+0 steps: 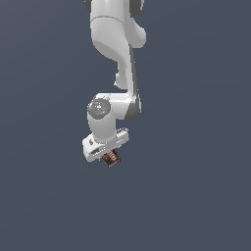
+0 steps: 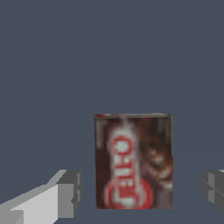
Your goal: Pick up the object and move it to a goal position.
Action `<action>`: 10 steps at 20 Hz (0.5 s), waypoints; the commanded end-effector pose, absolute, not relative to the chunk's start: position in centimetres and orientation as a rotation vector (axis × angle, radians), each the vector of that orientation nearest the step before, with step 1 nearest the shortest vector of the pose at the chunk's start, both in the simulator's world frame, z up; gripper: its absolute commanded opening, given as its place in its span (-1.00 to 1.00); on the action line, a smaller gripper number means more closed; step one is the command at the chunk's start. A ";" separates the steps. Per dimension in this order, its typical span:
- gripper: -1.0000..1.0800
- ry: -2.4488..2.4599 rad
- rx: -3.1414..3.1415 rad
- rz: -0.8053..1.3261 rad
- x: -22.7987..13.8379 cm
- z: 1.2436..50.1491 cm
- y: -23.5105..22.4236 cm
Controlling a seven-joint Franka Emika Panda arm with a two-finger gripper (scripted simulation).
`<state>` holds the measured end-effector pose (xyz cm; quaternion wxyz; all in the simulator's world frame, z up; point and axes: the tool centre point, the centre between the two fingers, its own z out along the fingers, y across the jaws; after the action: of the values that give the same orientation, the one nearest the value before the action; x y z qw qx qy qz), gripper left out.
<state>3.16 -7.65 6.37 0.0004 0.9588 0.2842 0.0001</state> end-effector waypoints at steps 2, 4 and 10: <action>0.92 0.895 3.011 -0.001 3.1 5.4 -7.6; 0.92 0.895 3.011 -0.001 3.1 4.4 -7.6; 0.92 0.899 3.010 0.000 3.0 1.9 -7.6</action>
<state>3.00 -7.61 2.32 -0.0002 0.9583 0.2859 -0.0007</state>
